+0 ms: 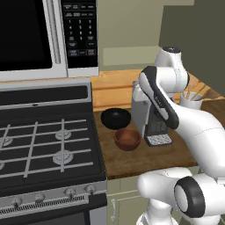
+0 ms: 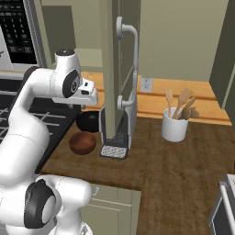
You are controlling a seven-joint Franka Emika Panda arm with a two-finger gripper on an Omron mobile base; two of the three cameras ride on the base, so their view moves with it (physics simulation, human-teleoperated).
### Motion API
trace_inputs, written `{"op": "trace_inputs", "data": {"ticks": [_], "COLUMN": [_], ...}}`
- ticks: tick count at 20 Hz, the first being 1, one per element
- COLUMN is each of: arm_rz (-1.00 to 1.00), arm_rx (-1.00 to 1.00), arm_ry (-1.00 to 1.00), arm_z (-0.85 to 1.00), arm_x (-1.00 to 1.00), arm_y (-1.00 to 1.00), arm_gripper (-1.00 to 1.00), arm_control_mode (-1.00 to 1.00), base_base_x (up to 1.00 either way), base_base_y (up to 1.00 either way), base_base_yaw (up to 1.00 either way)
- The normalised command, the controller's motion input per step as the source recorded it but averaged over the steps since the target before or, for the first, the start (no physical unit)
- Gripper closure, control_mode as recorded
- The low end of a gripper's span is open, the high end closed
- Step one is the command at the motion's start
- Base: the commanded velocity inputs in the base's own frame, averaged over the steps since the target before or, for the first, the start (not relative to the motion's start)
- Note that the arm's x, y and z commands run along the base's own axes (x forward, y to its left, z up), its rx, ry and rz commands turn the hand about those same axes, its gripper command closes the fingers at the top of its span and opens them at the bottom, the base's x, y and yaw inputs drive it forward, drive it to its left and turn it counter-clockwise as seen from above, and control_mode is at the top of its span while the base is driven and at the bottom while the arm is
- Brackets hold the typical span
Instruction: Pick up the bowls on the counter and stack them on top of one another in the open cabinet. Place the smaller bowl on top of the larger bowl.
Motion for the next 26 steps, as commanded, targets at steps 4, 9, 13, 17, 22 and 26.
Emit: {"op": "trace_inputs", "data": {"ticks": [4, 9, 13, 17, 22, 26], "arm_rz": [0.02, 0.20, 0.20, 0.16, 0.04, 0.00], "arm_rx": [-0.01, -0.13, -0.08, -0.14, -0.12, -0.06], "arm_ry": [0.01, 0.00, 0.05, 0.08, -0.03, -0.08], "arm_z": [0.00, -0.32, -0.69, -0.69, -0.56, -0.47], "arm_x": [-0.28, -0.14, 0.00, 0.03, 0.21, 0.29], "arm_y": [0.09, 1.00, 0.99, 0.46, 0.06, -0.01], "arm_gripper": [-1.00, -1.00, -1.00, -1.00, -1.00, -1.00], "arm_control_mode": [-1.00, -1.00, -1.00, -1.00, -1.00, -1.00], "base_base_x": [0.00, 0.00, 0.00, 0.00, 0.00, 0.00], "base_base_y": [0.00, 0.00, 0.00, 0.00, 0.00, 0.00], "base_base_yaw": [0.00, 0.00, 0.00, 0.00, 0.00, 0.00]}}
